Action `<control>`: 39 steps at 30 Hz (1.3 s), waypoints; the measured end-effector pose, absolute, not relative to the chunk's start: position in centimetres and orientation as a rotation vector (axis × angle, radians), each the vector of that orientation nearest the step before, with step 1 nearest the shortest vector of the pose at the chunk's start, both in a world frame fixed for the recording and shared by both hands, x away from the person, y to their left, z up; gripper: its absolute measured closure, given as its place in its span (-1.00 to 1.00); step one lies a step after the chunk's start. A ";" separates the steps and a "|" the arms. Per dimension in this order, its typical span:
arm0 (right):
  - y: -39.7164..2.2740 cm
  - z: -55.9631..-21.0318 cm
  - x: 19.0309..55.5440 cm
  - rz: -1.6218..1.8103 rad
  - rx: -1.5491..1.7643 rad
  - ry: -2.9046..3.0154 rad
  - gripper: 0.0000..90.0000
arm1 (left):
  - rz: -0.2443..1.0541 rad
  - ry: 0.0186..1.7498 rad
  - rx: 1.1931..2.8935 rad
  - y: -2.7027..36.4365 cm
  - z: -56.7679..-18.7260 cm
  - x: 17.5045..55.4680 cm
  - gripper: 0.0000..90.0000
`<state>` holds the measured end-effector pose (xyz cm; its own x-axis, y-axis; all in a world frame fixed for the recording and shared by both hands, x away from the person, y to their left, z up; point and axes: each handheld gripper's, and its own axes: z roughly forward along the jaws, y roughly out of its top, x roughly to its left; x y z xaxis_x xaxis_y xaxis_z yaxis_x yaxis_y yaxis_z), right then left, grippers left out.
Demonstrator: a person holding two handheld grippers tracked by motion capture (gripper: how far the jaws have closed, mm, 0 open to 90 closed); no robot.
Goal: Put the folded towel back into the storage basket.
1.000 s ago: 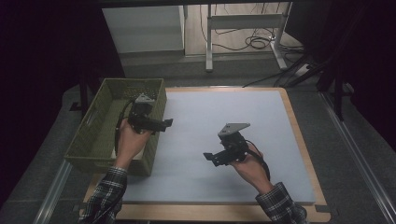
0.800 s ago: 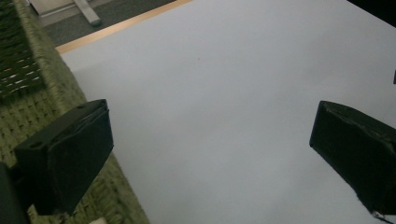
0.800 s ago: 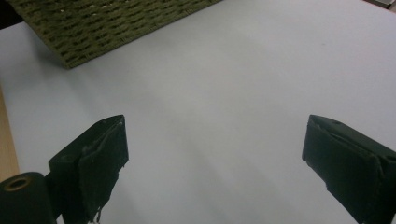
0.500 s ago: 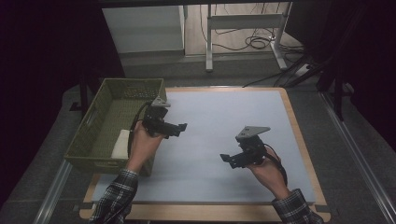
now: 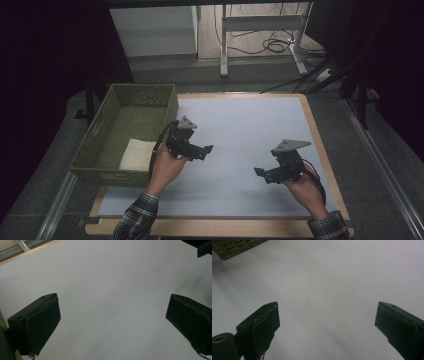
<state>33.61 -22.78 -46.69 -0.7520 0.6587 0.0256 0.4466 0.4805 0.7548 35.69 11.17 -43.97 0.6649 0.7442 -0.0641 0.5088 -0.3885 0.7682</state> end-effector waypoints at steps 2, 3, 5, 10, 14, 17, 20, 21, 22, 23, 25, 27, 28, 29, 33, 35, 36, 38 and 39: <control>-23.5 -46.8 33.5 1.135 0.963 2.451 -0.87 | 0.359 0.956 2.077 10.8 -44.4 35.4 -1.00; -23.9 -46.8 33.5 1.134 0.968 2.447 -0.87 | 0.356 0.951 2.077 10.6 -44.7 35.2 -1.00; -24.6 -46.9 33.4 1.133 0.982 2.432 -0.87 | 0.348 0.946 2.082 10.4 -45.0 34.9 -1.00; -26.0 -47.0 33.0 1.135 1.007 2.411 -0.87 | 0.341 0.928 2.089 9.9 -46.0 34.0 -1.00; -26.8 -47.2 32.7 1.128 1.021 2.401 -0.87 | 0.333 0.926 2.089 9.9 -46.9 33.1 -1.00; -27.3 -47.6 32.4 1.114 1.033 2.397 -0.87 | 0.331 0.928 2.086 10.0 -47.7 32.3 -1.00; -27.7 -48.3 32.1 1.097 1.041 2.393 -0.87 | 0.331 0.935 2.090 10.3 -48.6 31.8 -1.00; -27.8 -48.5 32.1 1.097 1.048 2.392 -0.87 | 0.334 0.938 2.095 10.3 -49.0 31.6 -1.00; -28.0 -48.7 32.0 1.098 1.053 2.393 -0.87 | 0.335 0.939 2.100 10.4 -49.3 31.5 -1.00; -28.0 -48.9 31.9 1.098 1.058 2.392 -0.87 | 0.334 0.943 2.100 10.5 -49.6 31.3 -1.00; -28.2 -49.3 31.8 1.090 1.064 2.388 -0.87 | 0.330 0.944 2.097 10.7 -50.1 31.0 -1.00; -28.5 -49.6 31.7 1.084 1.076 2.380 -0.87 | 0.323 0.944 2.088 11.0 -50.7 30.7 -1.00; -28.6 -49.7 31.6 1.082 1.081 2.376 -0.87 | 0.319 0.945 2.084 11.1 -51.0 30.6 -1.00; -28.8 -49.9 31.6 1.080 1.083 2.371 -0.87 | 0.314 0.950 2.081 11.2 -51.3 30.4 -1.00; -29.3 -50.6 31.4 1.068 1.102 2.361 -0.87 | 0.315 0.961 2.082 11.7 -52.3 29.9 -1.00; -29.5 -50.9 31.3 1.062 1.113 2.360 -0.87 | 0.317 0.968 2.081 11.8 -52.7 29.7 -1.00; -29.5 -51.2 31.3 1.057 1.116 2.361 -0.87 | 0.313 0.968 2.083 11.9 -52.9 29.6 -1.00; -29.5 -51.6 31.3 1.040 1.115 2.371 -0.87 | 0.313 0.969 2.092 11.7 -53.3 29.4 -1.00; -29.5 -51.8 31.3 1.029 1.116 2.375 -0.87 | 0.321 0.971 2.097 11.7 -53.4 29.3 -1.00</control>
<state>31.26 -29.46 -51.76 -0.6427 0.7660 0.0143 0.5344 0.4349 0.7248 29.28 11.67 -53.44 0.6753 0.7318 -0.0920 0.5326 -0.3976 0.7472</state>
